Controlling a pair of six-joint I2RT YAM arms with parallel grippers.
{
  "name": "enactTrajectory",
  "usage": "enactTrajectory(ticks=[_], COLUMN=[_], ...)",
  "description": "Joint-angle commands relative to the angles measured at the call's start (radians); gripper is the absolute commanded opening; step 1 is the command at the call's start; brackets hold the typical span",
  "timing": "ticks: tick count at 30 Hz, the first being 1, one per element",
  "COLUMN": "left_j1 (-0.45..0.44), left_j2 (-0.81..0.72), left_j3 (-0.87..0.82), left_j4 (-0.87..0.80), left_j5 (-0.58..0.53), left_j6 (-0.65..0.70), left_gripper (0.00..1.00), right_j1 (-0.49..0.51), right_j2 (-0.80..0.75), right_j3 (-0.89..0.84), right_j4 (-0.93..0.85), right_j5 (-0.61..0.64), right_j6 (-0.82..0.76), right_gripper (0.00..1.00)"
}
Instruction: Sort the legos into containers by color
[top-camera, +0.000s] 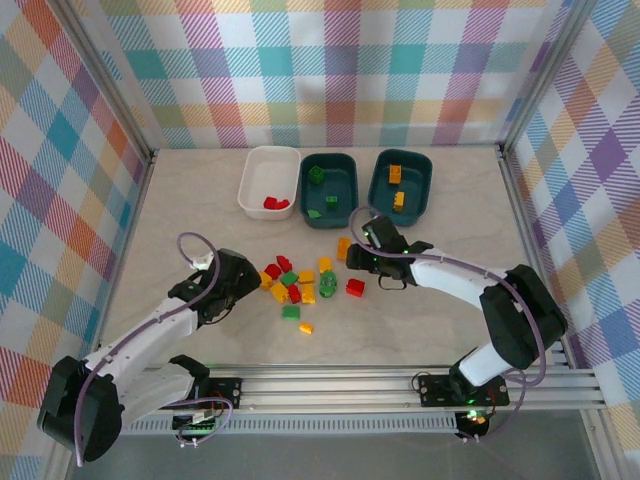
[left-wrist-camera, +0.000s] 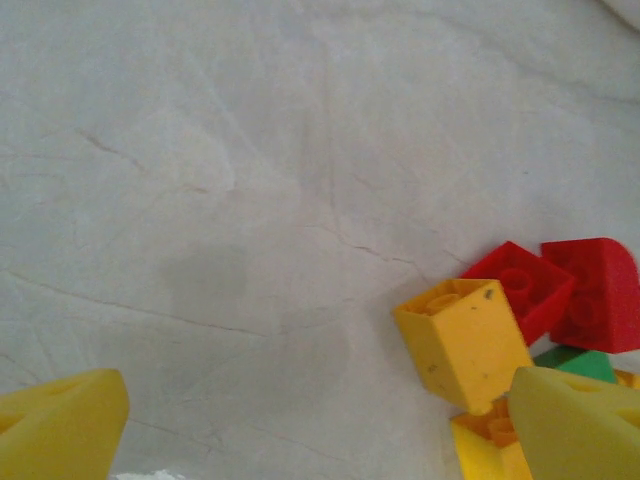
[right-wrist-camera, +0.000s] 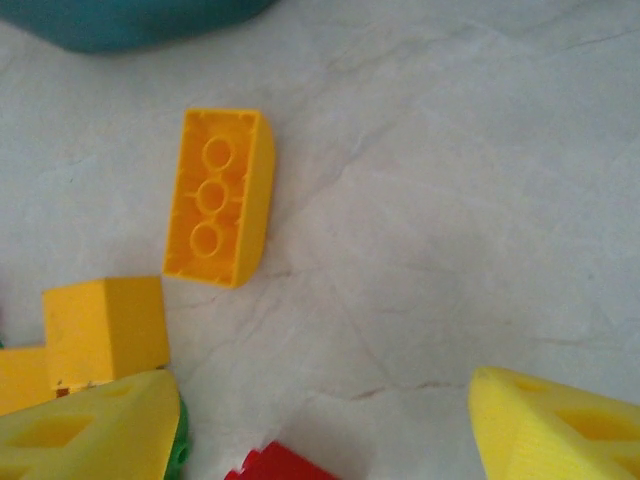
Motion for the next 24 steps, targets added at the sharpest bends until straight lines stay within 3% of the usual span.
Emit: enactTrajectory(ticks=[1,7,11,14,21,24], left_j1=[0.008,0.008,0.009,0.008,0.01,0.01], left_j2=[0.016,0.02,0.013,0.003,-0.019,-0.022], left_j3=[-0.013,0.0,0.002,0.002,-0.008,-0.008], left_j4=[0.021,0.031,0.023,0.01,-0.008,-0.013], left_j5=[-0.026,-0.017,-0.014,-0.017,-0.033,-0.037], left_j6=[-0.032,-0.009,0.002,0.008,0.013,0.015], left_gripper=[0.97,0.97,0.97,0.97,0.98,0.97], right_j1=[0.061,0.147,0.152,0.157,0.16,0.169], right_j2=[0.015,0.096,0.159,0.182,0.186,0.145], right_j3=[0.052,0.086,0.112,0.111,0.099,0.093], right_j4=[-0.151,-0.227,-0.251,-0.235,-0.183,-0.168], right_j5=[0.074,0.08,0.086,0.109,0.132,0.152], right_j6=[0.052,0.122,0.152,0.16,0.117,0.083], right_gripper=[0.79,0.8,0.79,0.74,0.48,0.43])
